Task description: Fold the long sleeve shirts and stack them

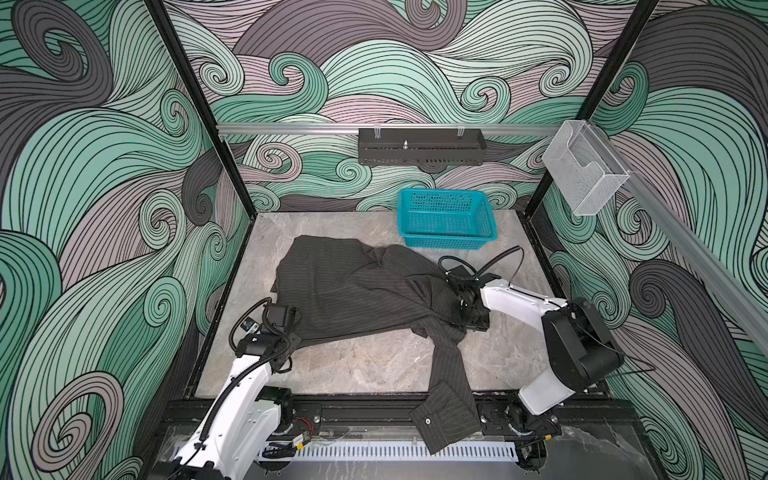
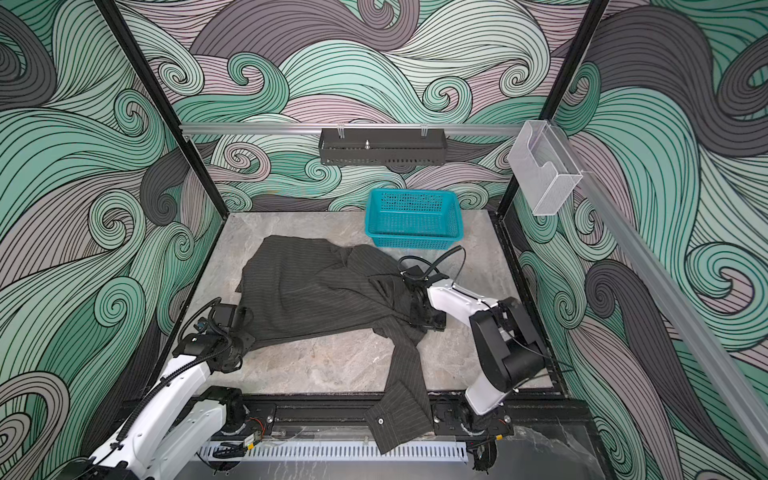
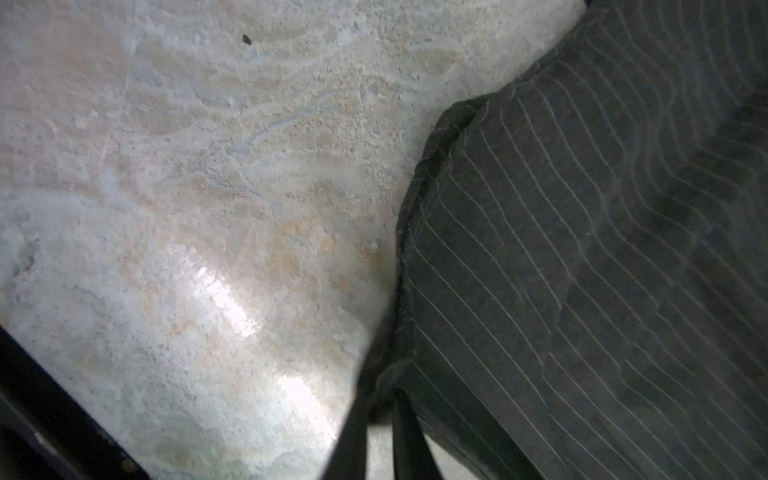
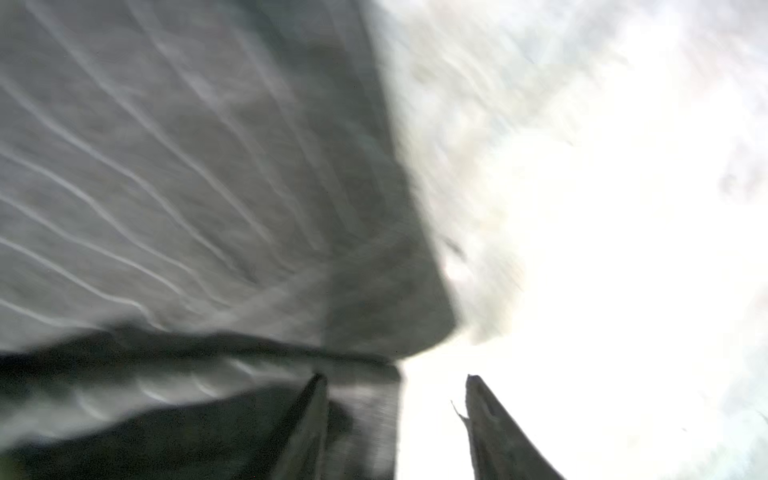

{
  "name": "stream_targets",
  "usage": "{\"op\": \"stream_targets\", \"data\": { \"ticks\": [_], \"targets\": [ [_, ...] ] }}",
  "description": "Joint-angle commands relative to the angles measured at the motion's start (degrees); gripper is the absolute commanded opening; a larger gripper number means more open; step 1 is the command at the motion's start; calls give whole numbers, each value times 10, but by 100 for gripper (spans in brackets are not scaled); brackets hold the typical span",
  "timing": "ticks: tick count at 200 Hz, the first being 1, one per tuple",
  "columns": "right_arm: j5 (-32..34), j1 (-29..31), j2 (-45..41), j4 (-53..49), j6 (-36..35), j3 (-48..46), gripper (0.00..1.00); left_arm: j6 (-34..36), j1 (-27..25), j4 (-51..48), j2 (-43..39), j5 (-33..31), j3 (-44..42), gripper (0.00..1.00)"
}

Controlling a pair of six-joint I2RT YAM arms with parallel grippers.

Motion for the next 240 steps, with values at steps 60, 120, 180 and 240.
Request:
{"op": "stream_targets", "data": {
  "ticks": [60,120,180,240],
  "targets": [
    [-12,19,-78,-44,-10,106,77,64,-10,-41,-7,106,211,69],
    [-27,68,107,54,-21,195,80,61,-7,151,310,232,164,63],
    [89,43,158,49,-76,225,9,105,59,146,324,205,116,64],
    [116,42,45,-75,-196,315,0,142,88,129,321,214,120,63]
  ]
}}
